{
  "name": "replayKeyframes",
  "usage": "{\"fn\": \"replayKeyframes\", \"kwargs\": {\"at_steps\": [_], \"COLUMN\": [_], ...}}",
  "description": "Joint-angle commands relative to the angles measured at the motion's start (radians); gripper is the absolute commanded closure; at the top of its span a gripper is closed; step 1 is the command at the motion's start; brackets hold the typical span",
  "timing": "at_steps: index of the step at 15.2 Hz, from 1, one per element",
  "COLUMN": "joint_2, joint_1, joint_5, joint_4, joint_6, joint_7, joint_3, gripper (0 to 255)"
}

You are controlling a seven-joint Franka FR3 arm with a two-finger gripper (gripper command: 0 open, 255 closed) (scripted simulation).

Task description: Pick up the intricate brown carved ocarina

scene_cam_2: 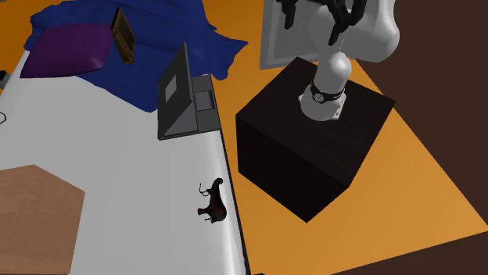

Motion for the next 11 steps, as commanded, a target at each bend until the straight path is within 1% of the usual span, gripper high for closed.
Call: {"fn": "replayKeyframes", "kwargs": {"at_steps": [1,6,11], "joint_2": [0.000,0.031,0.110], "joint_1": [0.000,0.014,0.029], "joint_5": [0.000,-0.030,-0.053], "joint_4": [0.000,-0.134,-0.230], "joint_6": [0.000,0.183,0.377], "joint_7": [0.000,-0.107,-0.215], "joint_3": [0.000,-0.060,-0.125], "gripper": [0,0,0]}}
